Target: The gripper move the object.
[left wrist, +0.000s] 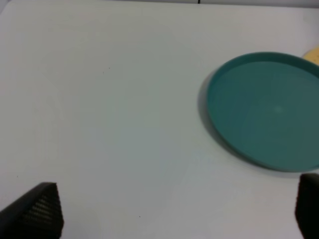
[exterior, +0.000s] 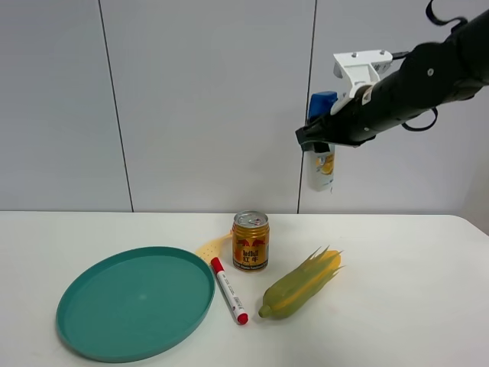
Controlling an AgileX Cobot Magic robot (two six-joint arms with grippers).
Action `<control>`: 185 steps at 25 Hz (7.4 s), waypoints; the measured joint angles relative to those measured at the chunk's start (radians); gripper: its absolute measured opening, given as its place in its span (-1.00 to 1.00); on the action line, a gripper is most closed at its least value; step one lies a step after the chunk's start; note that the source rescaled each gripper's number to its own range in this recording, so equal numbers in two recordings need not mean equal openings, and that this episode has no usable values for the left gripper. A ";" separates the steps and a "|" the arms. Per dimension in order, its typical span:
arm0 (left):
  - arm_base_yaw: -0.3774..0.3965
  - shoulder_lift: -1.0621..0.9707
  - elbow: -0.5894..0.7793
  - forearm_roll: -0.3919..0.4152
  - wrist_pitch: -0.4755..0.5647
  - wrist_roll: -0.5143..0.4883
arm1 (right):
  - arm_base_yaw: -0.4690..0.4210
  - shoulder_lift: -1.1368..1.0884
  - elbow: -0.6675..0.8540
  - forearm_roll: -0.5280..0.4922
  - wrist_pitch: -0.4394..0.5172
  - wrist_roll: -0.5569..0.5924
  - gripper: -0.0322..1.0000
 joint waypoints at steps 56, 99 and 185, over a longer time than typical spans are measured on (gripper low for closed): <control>0.000 0.000 0.000 -0.001 0.000 0.000 | 0.504 0.570 -0.585 0.052 0.084 -0.129 -0.93; 0.000 0.000 0.000 -0.001 0.000 0.000 | 0.504 0.638 -0.586 0.189 0.055 -0.176 0.10; 0.000 0.000 0.000 0.000 0.000 0.000 | -0.540 -0.771 0.119 0.010 1.185 -0.125 0.70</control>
